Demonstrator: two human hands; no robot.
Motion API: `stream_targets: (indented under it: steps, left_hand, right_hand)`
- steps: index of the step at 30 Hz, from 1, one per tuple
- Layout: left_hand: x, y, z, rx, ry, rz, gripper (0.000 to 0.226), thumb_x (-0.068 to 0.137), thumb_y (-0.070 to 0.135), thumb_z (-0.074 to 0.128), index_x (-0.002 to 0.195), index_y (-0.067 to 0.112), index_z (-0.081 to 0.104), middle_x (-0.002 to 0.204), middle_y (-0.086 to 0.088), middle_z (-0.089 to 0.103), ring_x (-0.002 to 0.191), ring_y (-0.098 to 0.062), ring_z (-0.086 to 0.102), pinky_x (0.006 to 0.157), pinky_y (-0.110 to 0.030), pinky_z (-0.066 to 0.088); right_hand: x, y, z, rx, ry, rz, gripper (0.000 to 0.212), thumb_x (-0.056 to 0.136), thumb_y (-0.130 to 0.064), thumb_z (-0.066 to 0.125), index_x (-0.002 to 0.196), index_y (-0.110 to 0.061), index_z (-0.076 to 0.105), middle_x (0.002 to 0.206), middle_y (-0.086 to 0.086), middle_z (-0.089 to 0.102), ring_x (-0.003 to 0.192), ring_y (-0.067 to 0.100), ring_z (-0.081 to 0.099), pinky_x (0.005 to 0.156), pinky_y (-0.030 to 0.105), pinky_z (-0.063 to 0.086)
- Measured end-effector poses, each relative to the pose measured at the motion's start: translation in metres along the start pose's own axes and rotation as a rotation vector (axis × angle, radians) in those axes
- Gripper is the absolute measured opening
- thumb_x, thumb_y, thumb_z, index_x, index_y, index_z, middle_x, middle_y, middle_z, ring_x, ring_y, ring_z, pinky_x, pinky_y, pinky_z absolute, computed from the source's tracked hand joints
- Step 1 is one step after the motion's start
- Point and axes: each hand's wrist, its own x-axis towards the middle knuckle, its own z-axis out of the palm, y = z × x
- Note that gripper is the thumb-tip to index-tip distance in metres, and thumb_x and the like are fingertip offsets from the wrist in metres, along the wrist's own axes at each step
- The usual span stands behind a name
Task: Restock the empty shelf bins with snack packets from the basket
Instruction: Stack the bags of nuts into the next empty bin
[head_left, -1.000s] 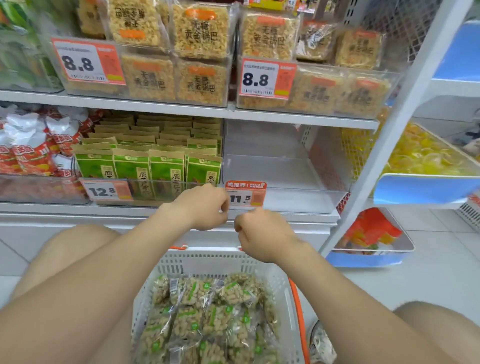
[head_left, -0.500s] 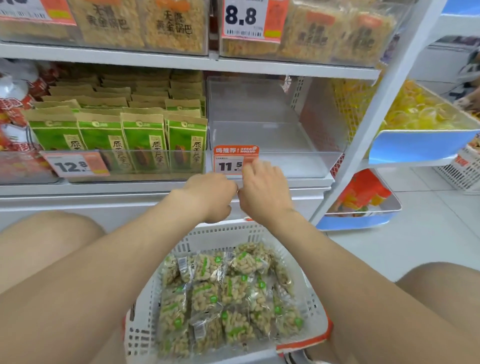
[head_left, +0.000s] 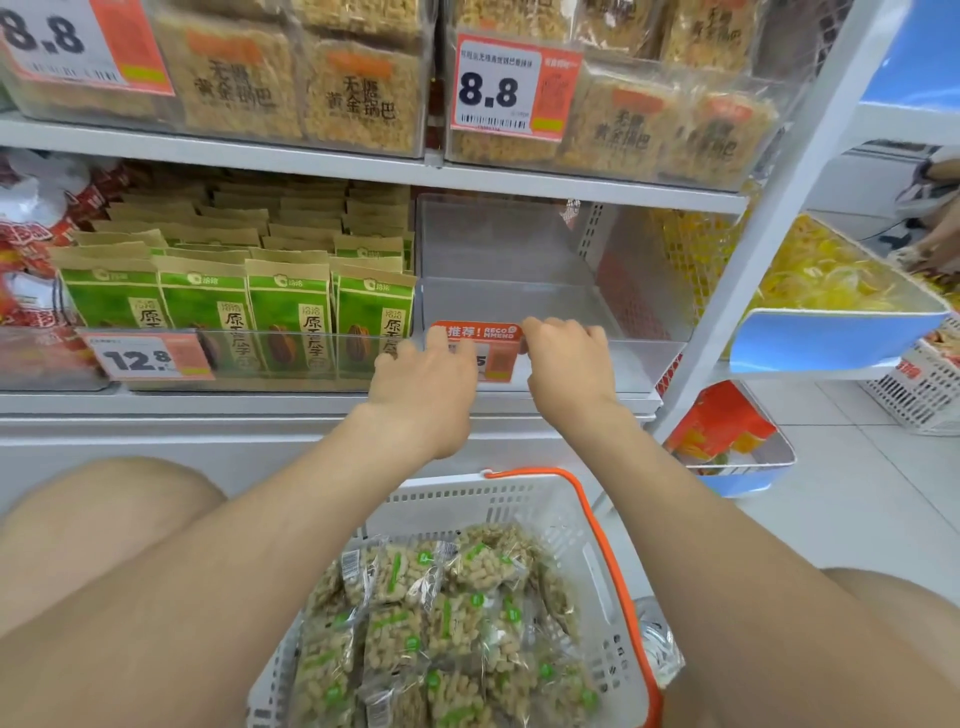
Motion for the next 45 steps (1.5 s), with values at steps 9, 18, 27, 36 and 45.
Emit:
stream_targets:
  steps: [9,18,27,36,45]
  left_hand:
    - [-0.009,-0.005,-0.01,-0.111,0.443,0.041,0.022,0.09,0.032,0.056,0.097,0.018,0.041,0.097,-0.007,0.06,0.092,-0.035,0.058,0.071,-0.041,0.033]
    - [-0.02,-0.021,0.009,0.021,0.425,0.147,0.023,0.091,0.032,0.061,0.11,0.018,0.063,0.116,-0.008,0.054,0.102,-0.032,0.048,0.082,-0.044,0.043]
    - [-0.036,-0.016,0.026,0.047,0.343,0.298,0.019,0.093,0.034,0.05,0.082,0.019,0.048,0.069,0.002,0.053,0.072,-0.029,0.054,0.066,-0.039,0.031]
    - [-0.049,-0.004,0.094,0.305,-0.761,0.427,0.019,0.097,0.014,0.052,0.11,0.018,0.065,0.104,-0.002,0.063,0.091,-0.027,0.063,0.09,-0.045,0.051]
    - [-0.038,0.005,0.094,0.252,-0.714,0.399,0.018,0.097,0.003,0.053,0.108,0.016,0.057,0.086,0.002,0.049,0.065,-0.015,0.049,0.054,-0.031,0.039]
  right_hand:
    - [-0.052,-0.006,-0.015,-0.069,-0.004,-0.099,0.04,0.078,0.007,0.061,0.108,-0.02,0.062,0.101,0.003,0.068,0.102,0.032,0.06,0.077,0.039,0.026]
    - [-0.071,0.005,-0.007,0.029,0.119,-0.092,0.051,0.08,0.001,0.062,0.128,-0.015,0.059,0.113,0.007,0.063,0.101,0.033,0.056,0.085,0.041,0.039]
    - [-0.107,-0.025,0.015,0.212,-0.236,-0.182,0.02,0.084,-0.012,0.059,0.104,-0.014,0.063,0.105,0.01,0.064,0.096,0.035,0.06,0.074,0.038,0.039]
    - [-0.145,-0.044,0.118,0.157,-0.896,-0.205,0.03,0.094,-0.006,0.056,0.122,-0.011,0.064,0.119,0.013,0.066,0.107,0.034,0.065,0.086,0.044,0.058]
    - [-0.176,-0.061,0.169,-0.131,-0.795,-0.184,0.058,0.1,-0.001,0.051,0.153,-0.006,0.028,0.137,0.02,0.059,0.121,0.04,0.061,0.083,0.044,0.05]
